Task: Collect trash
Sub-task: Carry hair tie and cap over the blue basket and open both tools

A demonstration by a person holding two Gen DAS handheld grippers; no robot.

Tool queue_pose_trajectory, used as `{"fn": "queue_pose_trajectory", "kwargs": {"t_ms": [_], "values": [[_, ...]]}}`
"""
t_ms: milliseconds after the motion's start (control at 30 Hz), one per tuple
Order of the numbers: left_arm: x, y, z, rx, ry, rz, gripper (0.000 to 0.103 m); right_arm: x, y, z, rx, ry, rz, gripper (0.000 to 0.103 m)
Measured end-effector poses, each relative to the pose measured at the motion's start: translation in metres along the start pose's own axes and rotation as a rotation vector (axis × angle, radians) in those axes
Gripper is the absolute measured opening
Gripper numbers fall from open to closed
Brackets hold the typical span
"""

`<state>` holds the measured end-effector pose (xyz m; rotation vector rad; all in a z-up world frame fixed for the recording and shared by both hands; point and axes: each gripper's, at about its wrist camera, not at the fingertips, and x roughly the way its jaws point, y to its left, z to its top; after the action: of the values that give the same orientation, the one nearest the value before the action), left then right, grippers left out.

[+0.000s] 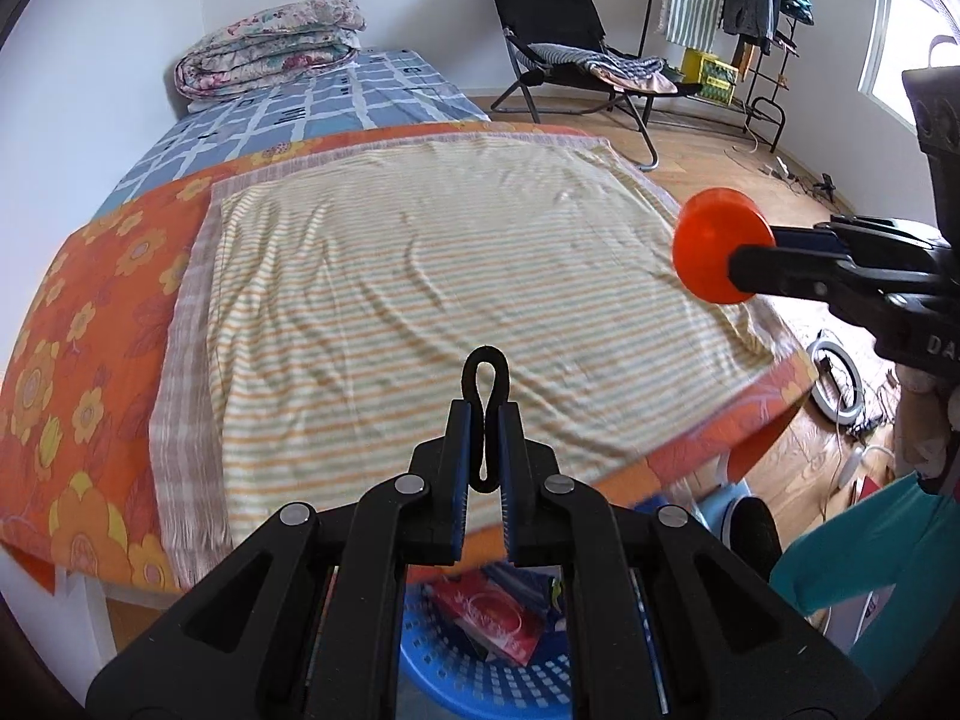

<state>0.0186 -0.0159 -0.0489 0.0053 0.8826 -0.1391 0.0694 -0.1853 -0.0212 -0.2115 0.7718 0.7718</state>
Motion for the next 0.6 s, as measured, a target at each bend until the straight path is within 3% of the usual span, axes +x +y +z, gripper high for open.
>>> {"fn": "queue_pose_trajectory", "kwargs": {"t_ms": [600], "values": [[0.006, -0.008, -0.067, -0.003, 0.099, -0.015, 0.007, 0.008, 0.044, -0.077, -0.02, 0.106, 0.082, 0.024]]}}
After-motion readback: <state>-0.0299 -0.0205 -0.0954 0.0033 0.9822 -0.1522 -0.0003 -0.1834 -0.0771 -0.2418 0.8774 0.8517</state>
